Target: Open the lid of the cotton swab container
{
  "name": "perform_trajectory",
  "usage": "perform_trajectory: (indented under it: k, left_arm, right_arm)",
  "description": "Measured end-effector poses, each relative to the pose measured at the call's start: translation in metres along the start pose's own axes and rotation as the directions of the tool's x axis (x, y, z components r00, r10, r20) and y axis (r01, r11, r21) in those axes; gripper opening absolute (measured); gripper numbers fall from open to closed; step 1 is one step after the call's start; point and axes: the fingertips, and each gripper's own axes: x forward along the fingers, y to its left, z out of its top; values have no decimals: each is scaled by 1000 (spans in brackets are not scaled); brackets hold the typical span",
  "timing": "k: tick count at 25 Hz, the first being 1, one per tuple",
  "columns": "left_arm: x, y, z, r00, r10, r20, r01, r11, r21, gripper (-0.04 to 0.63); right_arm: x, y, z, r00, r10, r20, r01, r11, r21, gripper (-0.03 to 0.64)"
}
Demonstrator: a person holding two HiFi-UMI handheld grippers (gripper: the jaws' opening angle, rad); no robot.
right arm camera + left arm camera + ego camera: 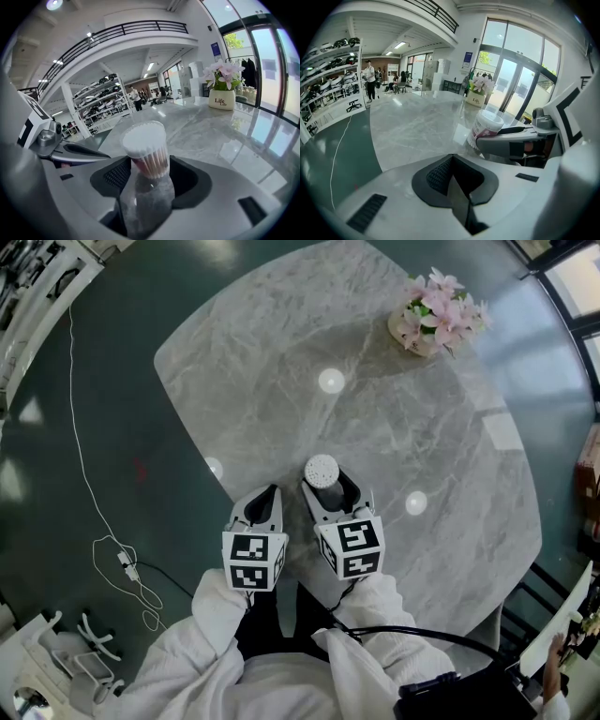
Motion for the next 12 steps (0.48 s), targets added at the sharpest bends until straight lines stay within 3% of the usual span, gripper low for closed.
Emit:
perform_trajectory:
  k: [12]
  left_arm:
    - [-3, 9, 1, 1000, 5, 3, -5, 1000, -7, -5]
  right_arm:
    - [6, -3, 3, 999, -35, -8, 35, 999, -13, 291]
